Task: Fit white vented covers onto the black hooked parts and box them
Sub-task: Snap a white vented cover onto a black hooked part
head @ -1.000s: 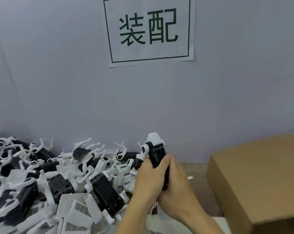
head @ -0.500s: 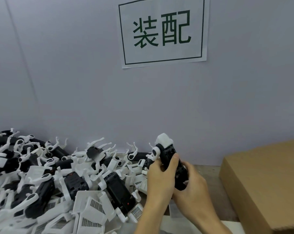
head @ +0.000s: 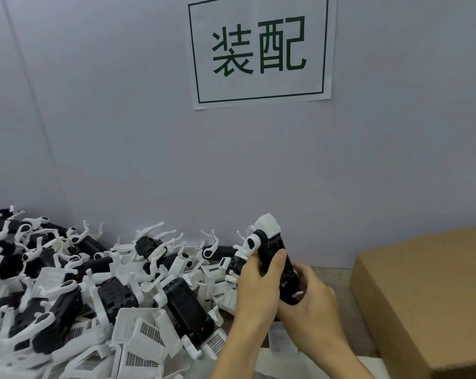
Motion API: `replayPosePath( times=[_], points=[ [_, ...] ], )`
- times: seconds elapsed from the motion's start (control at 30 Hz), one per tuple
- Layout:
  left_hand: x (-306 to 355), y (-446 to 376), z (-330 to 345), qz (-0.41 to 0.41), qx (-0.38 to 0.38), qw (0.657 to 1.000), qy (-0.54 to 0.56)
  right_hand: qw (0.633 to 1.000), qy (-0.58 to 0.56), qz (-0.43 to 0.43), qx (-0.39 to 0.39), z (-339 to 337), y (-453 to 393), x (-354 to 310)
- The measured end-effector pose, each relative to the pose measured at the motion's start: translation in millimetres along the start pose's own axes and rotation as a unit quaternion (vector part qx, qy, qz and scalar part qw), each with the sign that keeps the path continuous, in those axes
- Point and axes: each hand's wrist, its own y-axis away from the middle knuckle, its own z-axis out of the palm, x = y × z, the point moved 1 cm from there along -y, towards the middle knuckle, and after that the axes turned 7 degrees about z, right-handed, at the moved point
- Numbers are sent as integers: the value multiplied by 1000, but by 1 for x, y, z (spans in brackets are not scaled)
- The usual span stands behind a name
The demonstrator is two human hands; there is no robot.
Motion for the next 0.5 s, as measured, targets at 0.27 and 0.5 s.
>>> replayPosePath(
  times=[0.27, 0.5],
  points=[
    [1, -1, -3, 32, -7, 999, -6, 997, 1, -15, -75, 0, 1, -8],
    [7, 0, -10, 97, -49, 967, -229, 979, -180, 28, -93, -30, -14, -16]
  ],
)
